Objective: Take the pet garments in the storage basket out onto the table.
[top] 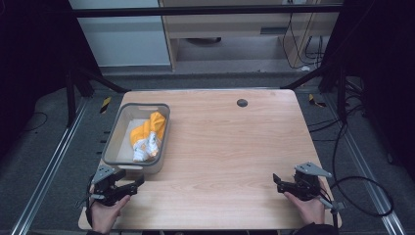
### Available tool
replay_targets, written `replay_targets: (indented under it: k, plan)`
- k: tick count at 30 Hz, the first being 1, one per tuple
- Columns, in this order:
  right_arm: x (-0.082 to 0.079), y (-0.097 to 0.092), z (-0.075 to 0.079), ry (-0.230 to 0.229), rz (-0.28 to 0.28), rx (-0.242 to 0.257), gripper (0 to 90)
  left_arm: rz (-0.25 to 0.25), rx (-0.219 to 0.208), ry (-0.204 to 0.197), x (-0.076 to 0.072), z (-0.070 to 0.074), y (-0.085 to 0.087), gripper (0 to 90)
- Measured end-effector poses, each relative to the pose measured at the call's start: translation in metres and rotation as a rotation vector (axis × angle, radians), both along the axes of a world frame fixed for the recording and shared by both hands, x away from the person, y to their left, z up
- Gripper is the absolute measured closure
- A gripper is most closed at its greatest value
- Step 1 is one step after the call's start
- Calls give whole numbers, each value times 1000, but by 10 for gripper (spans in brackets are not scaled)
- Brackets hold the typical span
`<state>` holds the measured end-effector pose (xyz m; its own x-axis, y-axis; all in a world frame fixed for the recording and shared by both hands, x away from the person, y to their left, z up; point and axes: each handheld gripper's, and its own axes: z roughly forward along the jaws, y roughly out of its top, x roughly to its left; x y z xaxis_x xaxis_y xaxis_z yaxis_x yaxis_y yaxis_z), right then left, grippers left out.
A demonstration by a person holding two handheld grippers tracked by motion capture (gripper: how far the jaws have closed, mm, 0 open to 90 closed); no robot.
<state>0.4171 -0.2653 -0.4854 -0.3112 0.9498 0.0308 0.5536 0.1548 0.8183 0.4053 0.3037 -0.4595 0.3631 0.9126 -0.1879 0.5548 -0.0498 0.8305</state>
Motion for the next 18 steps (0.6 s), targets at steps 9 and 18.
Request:
replay_targets:
  k: [9, 18]
  plan:
    - [0, 0, -1, 2, -4, -14, 96, 17, -2, -57, -3, 10, 0, 193]
    - [1, 1, -1, 9, -4, -21, 95, 14, 5, -73, -3, 20, -2, 193]
